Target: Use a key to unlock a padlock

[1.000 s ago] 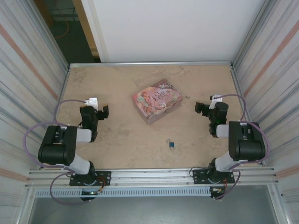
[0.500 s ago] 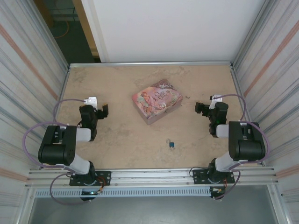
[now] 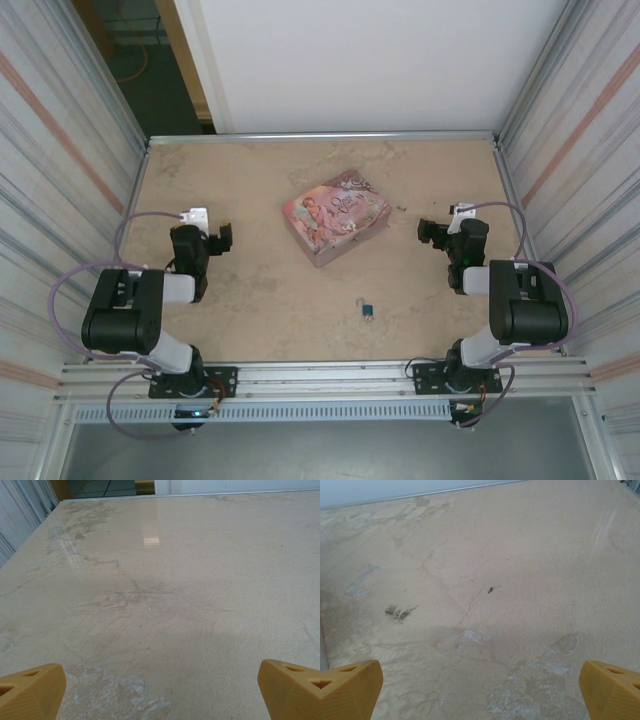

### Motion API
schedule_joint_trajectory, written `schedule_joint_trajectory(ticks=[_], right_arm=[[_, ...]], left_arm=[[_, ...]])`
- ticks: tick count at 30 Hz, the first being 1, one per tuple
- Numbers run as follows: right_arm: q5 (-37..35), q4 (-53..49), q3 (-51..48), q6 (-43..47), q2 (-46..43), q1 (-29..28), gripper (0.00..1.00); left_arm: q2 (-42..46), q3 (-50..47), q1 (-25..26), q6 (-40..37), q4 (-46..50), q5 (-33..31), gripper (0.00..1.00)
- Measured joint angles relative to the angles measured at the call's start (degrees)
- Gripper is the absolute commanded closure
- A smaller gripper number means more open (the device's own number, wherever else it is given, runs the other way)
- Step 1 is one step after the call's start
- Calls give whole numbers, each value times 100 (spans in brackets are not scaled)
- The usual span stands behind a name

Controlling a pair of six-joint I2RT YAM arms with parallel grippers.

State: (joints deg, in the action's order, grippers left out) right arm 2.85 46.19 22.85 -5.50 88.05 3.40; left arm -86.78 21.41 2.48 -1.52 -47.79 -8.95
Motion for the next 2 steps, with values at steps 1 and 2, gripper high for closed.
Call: schedule_joint_trajectory(ticks=[1, 2], right_arm=[[0, 0, 0, 0, 0, 0, 1], [0, 0, 0, 0, 0, 0, 1]], left_arm=[[0, 0, 0, 2, 0, 0, 1], [0, 0, 0, 2, 0, 0, 1]])
